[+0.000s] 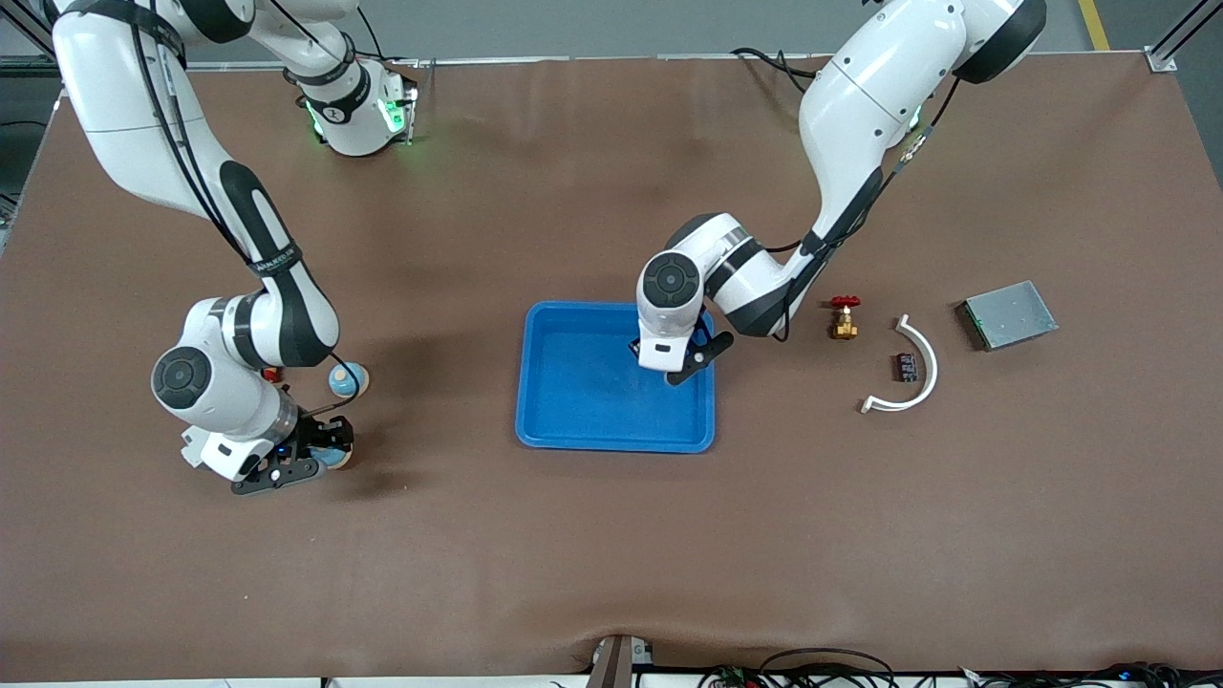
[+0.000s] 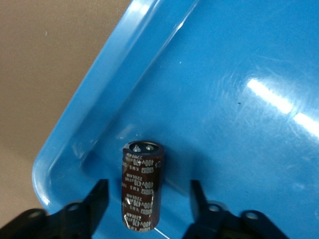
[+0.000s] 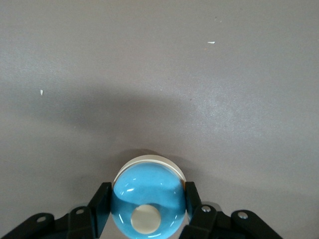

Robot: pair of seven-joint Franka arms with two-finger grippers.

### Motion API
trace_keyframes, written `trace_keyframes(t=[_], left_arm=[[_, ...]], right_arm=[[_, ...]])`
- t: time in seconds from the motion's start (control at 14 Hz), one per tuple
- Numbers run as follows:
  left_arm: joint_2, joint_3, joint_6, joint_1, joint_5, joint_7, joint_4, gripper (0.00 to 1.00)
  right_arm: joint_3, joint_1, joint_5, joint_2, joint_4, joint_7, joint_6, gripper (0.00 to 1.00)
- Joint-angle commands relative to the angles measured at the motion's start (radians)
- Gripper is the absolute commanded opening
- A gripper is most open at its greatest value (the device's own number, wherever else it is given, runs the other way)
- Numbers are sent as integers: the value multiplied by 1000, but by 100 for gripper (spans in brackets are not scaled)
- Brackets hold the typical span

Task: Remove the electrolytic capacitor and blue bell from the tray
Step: 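Carry the second bell off while the left gripper grasps the second capacitor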

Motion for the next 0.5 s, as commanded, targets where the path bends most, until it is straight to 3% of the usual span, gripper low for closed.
trace_keyframes(t=[0.0,0.29,0.43], left_arm=[[9,5,5,-8,26,-21,13,49],[7,5,5,-8,26,-23,15,14],[1,5,2,-2,26,-21,18,6]], right_arm=[[20,-37,14,7,-7,-37,20,0],[20,-50,12,13,-5,-39,21,0],[20,-50,14,17,-5,-41,21,0]])
